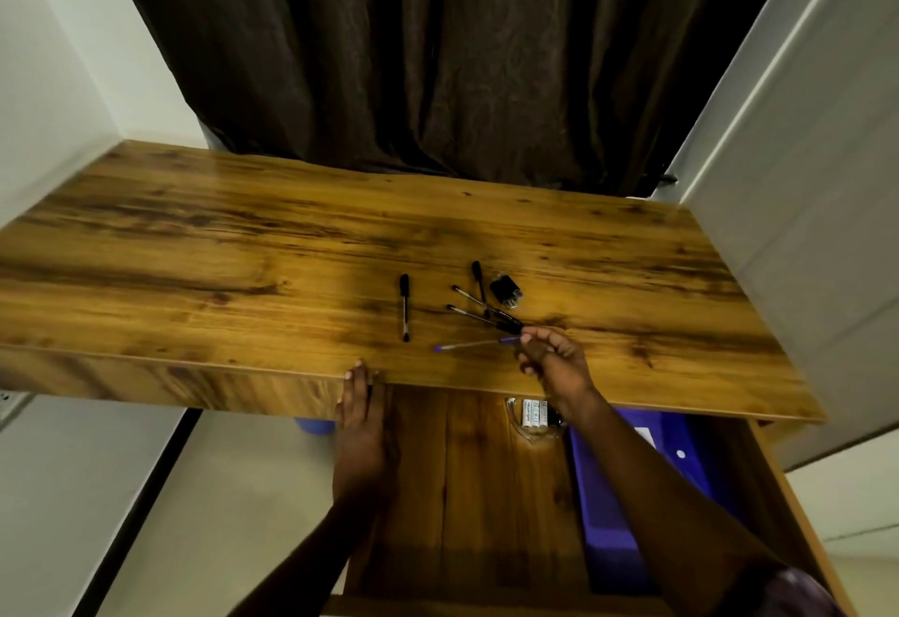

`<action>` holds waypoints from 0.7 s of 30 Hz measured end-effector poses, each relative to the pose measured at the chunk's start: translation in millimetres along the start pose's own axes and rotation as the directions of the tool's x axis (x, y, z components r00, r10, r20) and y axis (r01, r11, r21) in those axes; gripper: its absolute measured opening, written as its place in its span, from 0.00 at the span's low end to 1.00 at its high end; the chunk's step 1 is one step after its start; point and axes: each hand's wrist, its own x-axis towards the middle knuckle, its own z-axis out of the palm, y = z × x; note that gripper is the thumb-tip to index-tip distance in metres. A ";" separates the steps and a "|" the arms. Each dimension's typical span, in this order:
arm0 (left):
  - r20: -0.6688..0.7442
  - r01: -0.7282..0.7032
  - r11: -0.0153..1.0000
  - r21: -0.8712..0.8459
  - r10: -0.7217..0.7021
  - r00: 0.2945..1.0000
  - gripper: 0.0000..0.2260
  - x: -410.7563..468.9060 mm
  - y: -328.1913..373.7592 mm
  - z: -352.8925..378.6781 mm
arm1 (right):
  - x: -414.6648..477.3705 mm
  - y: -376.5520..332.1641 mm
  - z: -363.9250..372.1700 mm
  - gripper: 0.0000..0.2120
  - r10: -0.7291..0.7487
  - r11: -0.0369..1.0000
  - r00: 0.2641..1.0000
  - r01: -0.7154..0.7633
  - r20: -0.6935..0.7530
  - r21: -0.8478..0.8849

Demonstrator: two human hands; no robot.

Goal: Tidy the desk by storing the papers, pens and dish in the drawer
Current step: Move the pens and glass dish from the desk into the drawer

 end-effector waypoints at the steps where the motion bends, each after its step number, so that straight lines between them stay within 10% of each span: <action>1: -0.005 0.035 0.999 0.011 -0.035 0.999 0.33 0.1 1.0 0.0 | -0.2 0.1 -4.2 0.07 0.013 0.999 1.000 -0.014 0.015 0.047; 21: -0.020 0.087 0.993 -0.080 -0.089 0.996 0.28 -0.1 1.2 -5.8 | -81.1 95.4 75.4 0.08 0.086 0.847 0.944 0.100 0.319 -0.523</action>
